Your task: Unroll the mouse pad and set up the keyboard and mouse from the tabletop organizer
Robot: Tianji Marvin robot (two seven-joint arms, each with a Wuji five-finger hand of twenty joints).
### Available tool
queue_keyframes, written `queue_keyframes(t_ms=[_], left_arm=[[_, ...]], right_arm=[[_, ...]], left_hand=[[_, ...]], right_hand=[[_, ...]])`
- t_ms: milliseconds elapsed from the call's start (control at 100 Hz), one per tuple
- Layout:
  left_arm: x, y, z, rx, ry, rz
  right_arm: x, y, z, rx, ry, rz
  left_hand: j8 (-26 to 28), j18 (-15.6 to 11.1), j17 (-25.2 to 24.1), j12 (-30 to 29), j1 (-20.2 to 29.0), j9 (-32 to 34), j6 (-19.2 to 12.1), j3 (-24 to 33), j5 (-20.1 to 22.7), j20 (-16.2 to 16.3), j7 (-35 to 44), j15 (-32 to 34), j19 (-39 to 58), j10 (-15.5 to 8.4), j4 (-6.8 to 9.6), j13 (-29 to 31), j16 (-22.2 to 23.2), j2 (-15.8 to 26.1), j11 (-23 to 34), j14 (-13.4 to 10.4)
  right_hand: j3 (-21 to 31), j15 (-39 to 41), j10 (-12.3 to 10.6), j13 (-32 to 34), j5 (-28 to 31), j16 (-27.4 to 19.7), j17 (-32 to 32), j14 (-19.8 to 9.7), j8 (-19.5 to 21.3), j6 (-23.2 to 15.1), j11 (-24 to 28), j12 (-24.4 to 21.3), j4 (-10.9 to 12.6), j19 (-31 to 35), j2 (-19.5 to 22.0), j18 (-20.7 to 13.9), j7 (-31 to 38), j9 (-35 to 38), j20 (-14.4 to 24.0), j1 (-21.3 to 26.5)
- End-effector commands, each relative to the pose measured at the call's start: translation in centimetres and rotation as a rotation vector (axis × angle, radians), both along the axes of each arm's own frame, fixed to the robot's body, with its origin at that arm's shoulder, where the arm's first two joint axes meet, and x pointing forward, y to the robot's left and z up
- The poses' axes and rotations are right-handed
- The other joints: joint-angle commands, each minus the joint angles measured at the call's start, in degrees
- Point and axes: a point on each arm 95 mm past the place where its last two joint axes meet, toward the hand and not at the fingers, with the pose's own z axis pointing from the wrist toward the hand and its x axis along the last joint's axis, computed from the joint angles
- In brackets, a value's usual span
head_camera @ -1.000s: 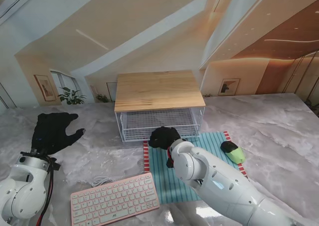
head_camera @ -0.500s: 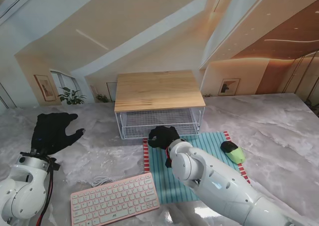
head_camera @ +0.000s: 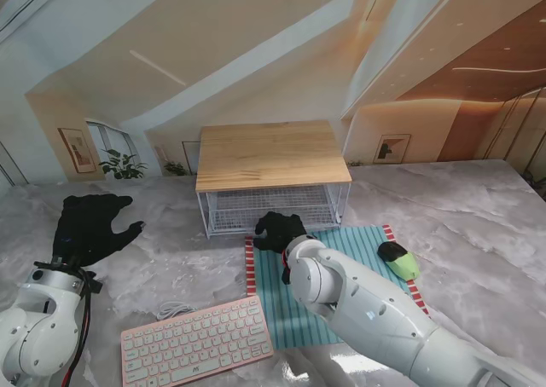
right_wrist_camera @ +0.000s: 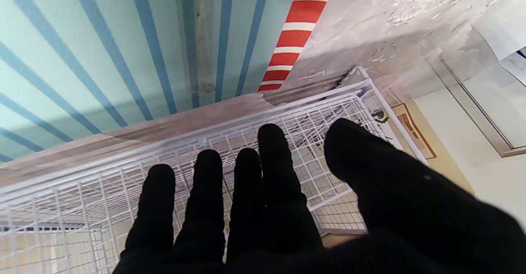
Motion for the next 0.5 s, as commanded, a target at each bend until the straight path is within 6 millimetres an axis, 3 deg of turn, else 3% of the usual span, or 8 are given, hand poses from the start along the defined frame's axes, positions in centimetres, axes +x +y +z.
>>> queue_keyframes(t_ms=[0, 200, 370, 490], left_arm=[[-0.1, -0.2, -0.2, 0.0, 0.015, -0.003], [-0.1, -0.3, -0.3, -0.002, 0.018, -0.002], [0.0, -0.4, -0.4, -0.01, 0.021, -0.008], [0.0, -0.7, -0.6, -0.016, 0.026, -0.014]], right_arm=[[0.0, 0.1, -0.4, -0.01, 0.019, -0.004], [-0.2, -0.2, -0.3, 0.014, 0.013, -0.006], [-1.2, -0.5, 0.8, 0.077, 0.006, 0.001], [-2.4, -0.9, 1.7, 0.15, 0.001, 0.007]], left_hand=[[-0.53, -1.11, -1.01, -0.81, -0.06, -1.17, 0.65, -0.17, 0.34, -0.61, -0.56, -0.34, -0.54, -0.79, -0.97, -2.39, -0.12, 1.59, -0.56, -0.83], [-0.52, -1.11, -1.01, -0.82, -0.11, -1.24, 0.55, -0.18, 0.33, -0.61, -0.56, -0.31, -0.54, -0.81, -0.97, -2.37, -0.1, 1.56, -0.6, -0.81], [-0.51, -1.11, -1.01, -0.81, -0.12, -1.22, 0.58, -0.16, 0.34, -0.61, -0.54, -0.35, -0.54, -0.86, -0.96, -2.45, -0.12, 1.58, -0.58, -0.81], [-0.51, -1.11, -1.01, -0.83, -0.04, -1.21, 0.62, -0.14, 0.36, -0.61, -0.53, -0.35, -0.54, -0.79, -0.96, -2.43, -0.12, 1.56, -0.61, -0.74]], right_hand=[[-0.66, -4.01, -0.99, -4.03, -2.37, -1.74, -0.98, -0.39, -0.23, -0.75, -0.42, 0.34, 0.29, -0.45, 1.45, -2.06, 0.96, -3.01, -1.44, -1.05], [-1.48, -3.65, -1.84, -3.73, -3.36, -1.68, -0.48, -1.22, -0.34, -2.45, 0.14, 0.25, 0.23, -0.11, 1.19, -1.16, 2.64, -3.32, -1.39, -2.09], [-2.83, -3.9, -1.18, 0.21, -3.15, -1.95, 0.98, 0.48, -0.93, -4.04, -1.44, -0.67, 0.46, 1.55, -0.59, 4.92, 3.63, 0.72, -0.73, -3.51], [-4.25, -3.94, -0.1, 2.44, -2.67, -1.95, 1.52, 1.95, -1.02, -4.5, -2.64, -1.03, 0.57, 2.69, -1.12, 6.64, 3.47, 3.55, 0.02, -4.07]])
